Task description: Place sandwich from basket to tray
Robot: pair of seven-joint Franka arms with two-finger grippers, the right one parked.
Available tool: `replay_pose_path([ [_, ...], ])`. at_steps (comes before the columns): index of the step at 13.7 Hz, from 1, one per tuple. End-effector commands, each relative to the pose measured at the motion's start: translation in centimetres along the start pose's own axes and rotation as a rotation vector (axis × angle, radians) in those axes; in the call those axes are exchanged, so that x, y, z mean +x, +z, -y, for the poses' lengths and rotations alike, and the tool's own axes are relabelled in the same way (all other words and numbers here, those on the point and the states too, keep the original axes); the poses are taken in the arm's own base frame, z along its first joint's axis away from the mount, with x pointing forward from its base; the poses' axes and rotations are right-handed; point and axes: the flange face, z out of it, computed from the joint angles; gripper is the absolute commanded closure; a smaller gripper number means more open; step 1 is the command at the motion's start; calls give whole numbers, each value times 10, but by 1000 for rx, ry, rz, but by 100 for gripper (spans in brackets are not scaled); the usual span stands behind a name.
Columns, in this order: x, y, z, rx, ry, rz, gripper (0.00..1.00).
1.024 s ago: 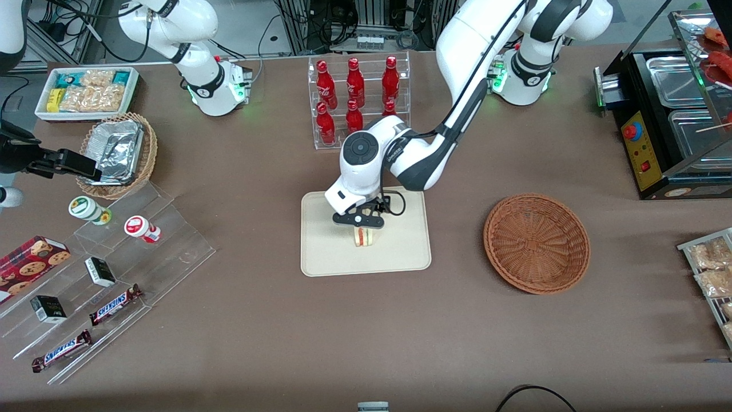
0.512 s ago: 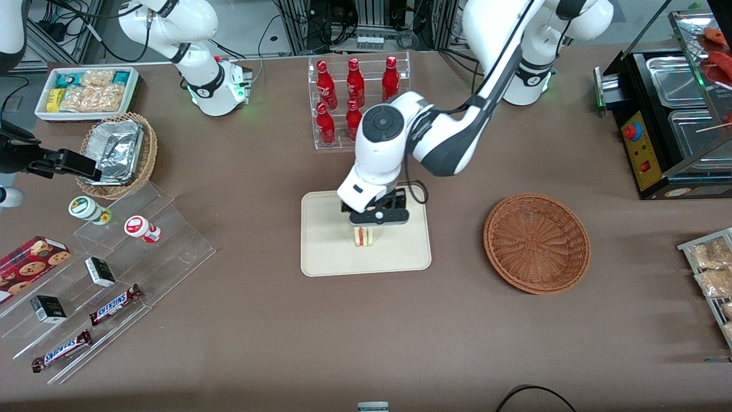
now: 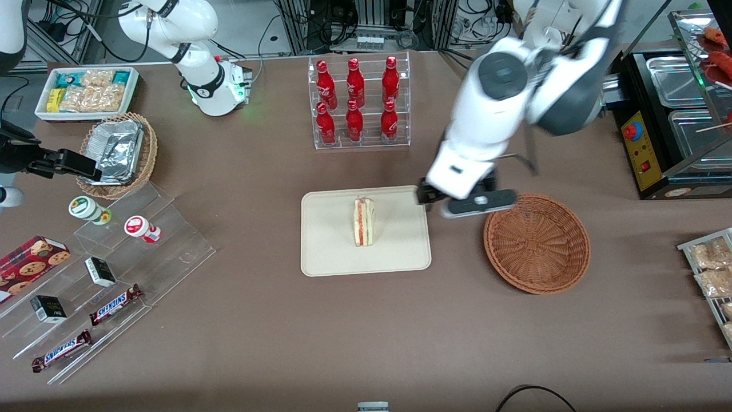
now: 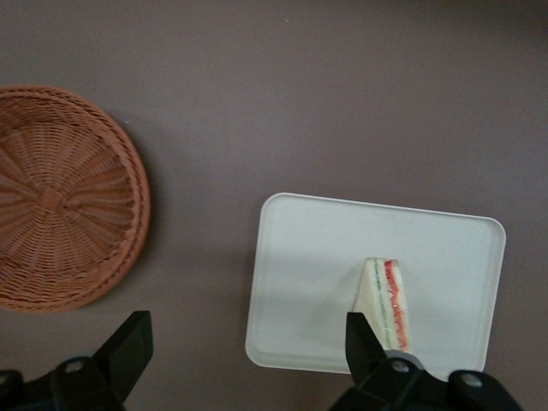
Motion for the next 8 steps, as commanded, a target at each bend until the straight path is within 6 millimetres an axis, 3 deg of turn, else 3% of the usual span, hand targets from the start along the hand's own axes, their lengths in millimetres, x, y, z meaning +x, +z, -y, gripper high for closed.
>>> replay_pose_path([
  [1,5,-29,67,34,72,21,1],
  [4,15,-57,126,57,161,54,1],
  [8,19,-78,196,65,249,77,1],
])
